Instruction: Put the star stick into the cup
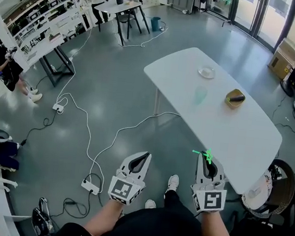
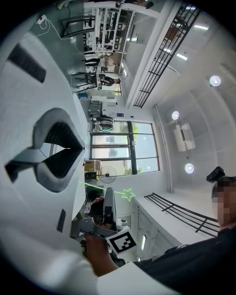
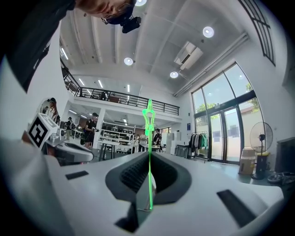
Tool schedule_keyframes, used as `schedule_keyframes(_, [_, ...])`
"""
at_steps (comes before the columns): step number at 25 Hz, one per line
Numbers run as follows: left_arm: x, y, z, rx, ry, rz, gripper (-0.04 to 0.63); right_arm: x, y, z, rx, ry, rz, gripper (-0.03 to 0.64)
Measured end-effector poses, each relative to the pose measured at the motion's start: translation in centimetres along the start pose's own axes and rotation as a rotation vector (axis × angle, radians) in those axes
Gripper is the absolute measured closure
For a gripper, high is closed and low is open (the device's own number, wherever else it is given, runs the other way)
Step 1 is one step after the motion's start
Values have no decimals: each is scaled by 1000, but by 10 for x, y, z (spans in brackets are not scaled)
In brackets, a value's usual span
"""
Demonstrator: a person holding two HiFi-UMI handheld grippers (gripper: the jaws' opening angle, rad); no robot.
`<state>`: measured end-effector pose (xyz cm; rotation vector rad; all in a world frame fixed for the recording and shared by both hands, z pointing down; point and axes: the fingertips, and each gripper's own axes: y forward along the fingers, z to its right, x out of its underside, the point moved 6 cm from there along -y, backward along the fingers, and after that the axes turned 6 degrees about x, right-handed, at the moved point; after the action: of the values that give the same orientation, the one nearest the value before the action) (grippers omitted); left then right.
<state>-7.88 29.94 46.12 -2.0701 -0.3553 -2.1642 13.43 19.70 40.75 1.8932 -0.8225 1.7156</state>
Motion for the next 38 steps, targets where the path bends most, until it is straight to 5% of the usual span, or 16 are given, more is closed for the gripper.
schedule_keyframes(23, [-7,185,-64,-21,6,-49,585,29,154,131,-19,14,-5,601])
schedule_keyframes(38, [-5,238,-90,-6,-5,-38,586,41,194,158,-1,-1,-2,601])
